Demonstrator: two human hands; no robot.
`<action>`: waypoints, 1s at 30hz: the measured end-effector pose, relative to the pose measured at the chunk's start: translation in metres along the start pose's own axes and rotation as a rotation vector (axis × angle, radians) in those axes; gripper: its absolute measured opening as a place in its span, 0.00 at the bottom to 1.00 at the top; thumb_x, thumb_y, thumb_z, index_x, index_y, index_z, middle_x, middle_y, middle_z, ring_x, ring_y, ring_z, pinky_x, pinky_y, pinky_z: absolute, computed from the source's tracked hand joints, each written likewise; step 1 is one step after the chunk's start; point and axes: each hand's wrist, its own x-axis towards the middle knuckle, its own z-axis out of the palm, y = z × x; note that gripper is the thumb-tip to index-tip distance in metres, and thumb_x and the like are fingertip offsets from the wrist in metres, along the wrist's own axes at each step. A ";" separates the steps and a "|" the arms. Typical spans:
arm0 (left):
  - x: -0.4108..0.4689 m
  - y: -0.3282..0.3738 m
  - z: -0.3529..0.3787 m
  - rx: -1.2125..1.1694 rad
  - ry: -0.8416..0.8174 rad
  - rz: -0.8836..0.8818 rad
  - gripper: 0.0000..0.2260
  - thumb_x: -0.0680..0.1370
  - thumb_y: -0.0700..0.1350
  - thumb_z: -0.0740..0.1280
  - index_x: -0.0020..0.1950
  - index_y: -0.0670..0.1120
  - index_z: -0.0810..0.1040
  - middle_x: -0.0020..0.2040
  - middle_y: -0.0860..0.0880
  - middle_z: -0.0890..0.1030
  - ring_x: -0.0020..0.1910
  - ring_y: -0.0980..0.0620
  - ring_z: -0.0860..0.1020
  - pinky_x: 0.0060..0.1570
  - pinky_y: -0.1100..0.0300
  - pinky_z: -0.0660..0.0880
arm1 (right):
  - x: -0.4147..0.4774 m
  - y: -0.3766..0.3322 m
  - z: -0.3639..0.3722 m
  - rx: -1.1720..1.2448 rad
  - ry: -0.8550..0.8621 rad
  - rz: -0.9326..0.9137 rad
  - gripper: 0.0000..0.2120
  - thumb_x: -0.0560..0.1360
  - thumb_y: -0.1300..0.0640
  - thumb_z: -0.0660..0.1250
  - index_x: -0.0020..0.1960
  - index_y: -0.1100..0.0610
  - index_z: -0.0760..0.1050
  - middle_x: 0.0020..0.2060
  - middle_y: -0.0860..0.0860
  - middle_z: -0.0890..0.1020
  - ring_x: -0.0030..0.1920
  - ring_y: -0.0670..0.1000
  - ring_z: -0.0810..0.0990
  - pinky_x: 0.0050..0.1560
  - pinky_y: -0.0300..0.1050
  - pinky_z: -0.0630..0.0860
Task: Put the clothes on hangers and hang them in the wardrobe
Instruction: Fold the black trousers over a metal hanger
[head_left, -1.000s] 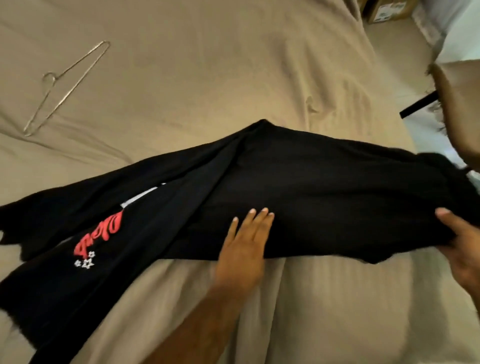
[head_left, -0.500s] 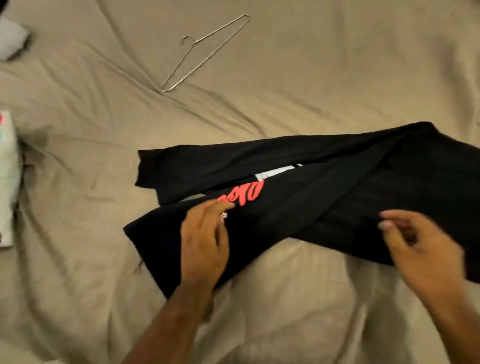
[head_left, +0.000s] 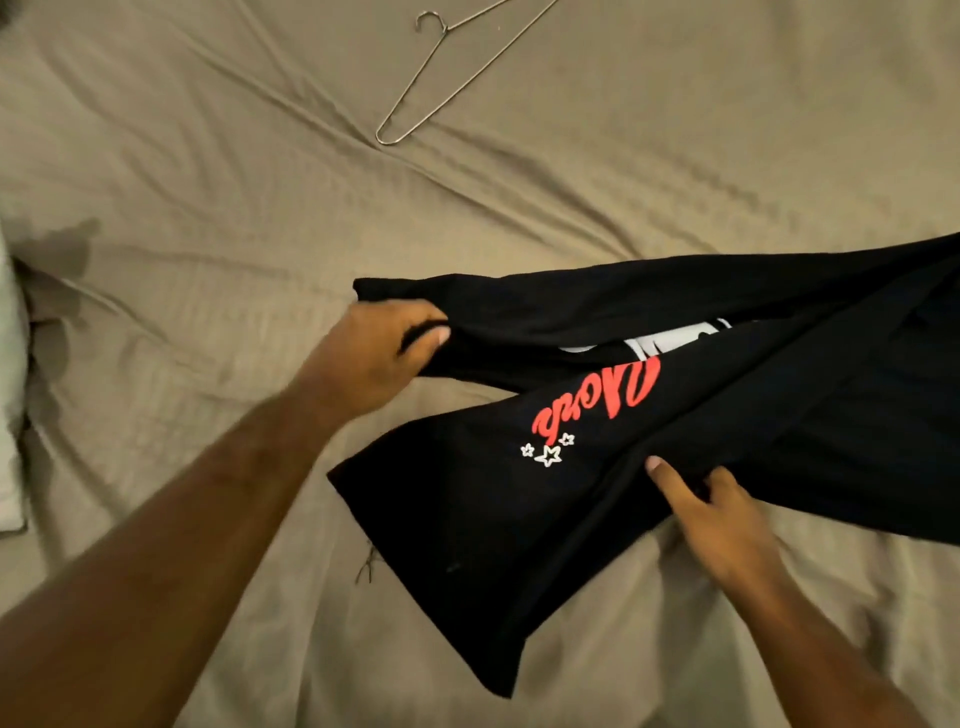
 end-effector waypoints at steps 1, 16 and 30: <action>0.012 -0.005 -0.014 -0.086 -0.017 -0.021 0.08 0.81 0.48 0.68 0.57 0.48 0.83 0.49 0.54 0.83 0.48 0.56 0.80 0.52 0.64 0.73 | 0.001 0.001 -0.001 0.020 -0.008 -0.019 0.20 0.76 0.39 0.69 0.51 0.57 0.76 0.47 0.50 0.78 0.59 0.58 0.79 0.54 0.47 0.68; 0.028 0.053 0.010 -0.436 0.434 -0.091 0.09 0.80 0.41 0.66 0.59 0.49 0.79 0.48 0.57 0.80 0.40 0.60 0.77 0.44 0.69 0.73 | -0.005 -0.043 -0.047 0.351 -0.184 0.146 0.18 0.81 0.47 0.65 0.46 0.63 0.76 0.31 0.61 0.84 0.22 0.54 0.74 0.26 0.41 0.64; -0.079 0.075 -0.018 -0.289 -0.331 -0.531 0.07 0.83 0.48 0.64 0.55 0.55 0.82 0.44 0.56 0.83 0.43 0.59 0.81 0.46 0.66 0.76 | 0.024 -0.128 -0.066 0.557 -0.329 -0.015 0.13 0.82 0.51 0.65 0.46 0.60 0.79 0.36 0.57 0.85 0.30 0.52 0.78 0.33 0.46 0.72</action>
